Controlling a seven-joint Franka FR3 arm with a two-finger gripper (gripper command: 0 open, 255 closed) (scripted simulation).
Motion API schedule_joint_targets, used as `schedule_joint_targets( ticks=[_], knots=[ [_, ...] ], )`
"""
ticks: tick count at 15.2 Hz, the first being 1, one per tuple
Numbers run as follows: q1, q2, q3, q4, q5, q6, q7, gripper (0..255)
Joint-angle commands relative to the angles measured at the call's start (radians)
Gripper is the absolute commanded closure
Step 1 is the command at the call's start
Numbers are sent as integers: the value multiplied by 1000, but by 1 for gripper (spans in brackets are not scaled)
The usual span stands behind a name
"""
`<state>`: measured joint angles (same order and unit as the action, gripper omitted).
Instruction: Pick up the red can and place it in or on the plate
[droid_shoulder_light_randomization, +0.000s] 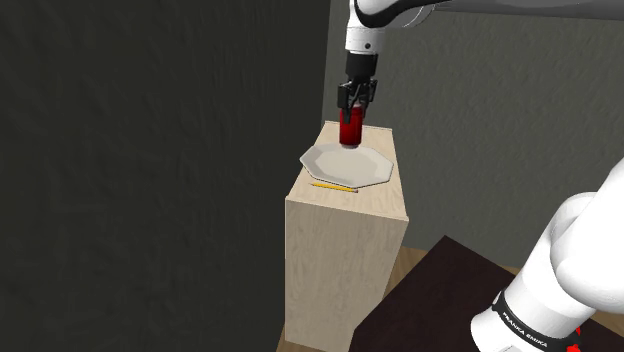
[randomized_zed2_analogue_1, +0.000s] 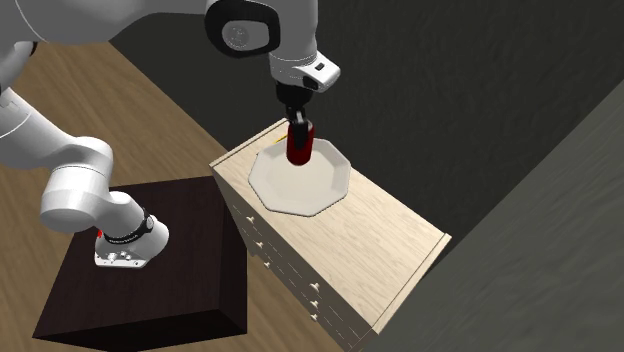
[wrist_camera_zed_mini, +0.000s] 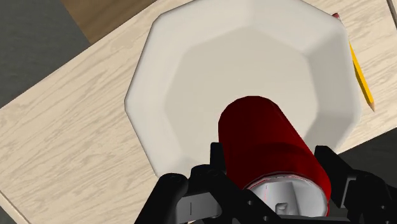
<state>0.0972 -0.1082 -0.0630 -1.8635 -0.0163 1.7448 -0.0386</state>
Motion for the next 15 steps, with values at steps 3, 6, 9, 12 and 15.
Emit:
schedule_joint_targets(
  ticks=[3, 6, 9, 12, 15],
  knots=[
    [0, 1, 0, -53, 0, 55, 1, 255],
    [0, 3, 0, -91, 0, 95, 2, 255],
    [0, 8, 0, -129, 0, 138, 2, 255],
    [0, 8, 0, -129, 0, 138, 2, 255],
    [0, 8, 0, -129, 0, 138, 2, 255]
  ],
)
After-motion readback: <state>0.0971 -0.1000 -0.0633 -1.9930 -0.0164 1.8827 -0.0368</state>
